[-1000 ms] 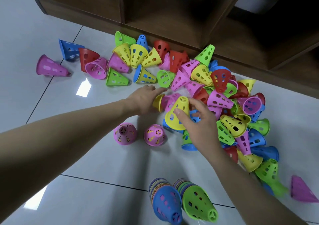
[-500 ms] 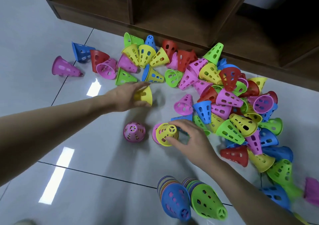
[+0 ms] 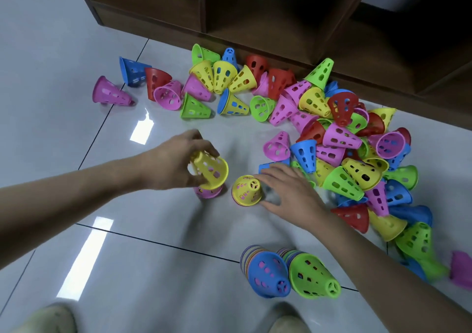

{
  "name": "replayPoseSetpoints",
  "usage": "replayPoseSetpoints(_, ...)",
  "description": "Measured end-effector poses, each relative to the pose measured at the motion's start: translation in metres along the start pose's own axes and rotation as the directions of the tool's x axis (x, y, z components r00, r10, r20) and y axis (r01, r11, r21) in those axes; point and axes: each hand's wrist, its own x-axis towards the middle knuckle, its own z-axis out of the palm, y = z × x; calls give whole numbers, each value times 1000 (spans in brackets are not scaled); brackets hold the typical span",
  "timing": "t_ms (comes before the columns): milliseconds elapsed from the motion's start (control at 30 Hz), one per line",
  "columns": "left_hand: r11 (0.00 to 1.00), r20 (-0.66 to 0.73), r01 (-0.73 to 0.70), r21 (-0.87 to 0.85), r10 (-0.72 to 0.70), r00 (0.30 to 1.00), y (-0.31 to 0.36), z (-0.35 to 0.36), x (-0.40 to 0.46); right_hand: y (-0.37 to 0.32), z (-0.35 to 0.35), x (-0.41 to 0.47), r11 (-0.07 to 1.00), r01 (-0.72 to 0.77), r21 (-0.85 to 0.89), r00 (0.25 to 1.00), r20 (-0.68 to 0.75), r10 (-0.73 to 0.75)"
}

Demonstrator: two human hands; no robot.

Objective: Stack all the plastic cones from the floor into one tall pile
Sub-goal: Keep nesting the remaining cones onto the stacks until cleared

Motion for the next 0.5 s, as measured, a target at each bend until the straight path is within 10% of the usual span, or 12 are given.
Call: replayPoseSetpoints(500,989,49,89,-117,-84,995,-27,68,-6,35,20,40,879,-96,-467,970,154,188)
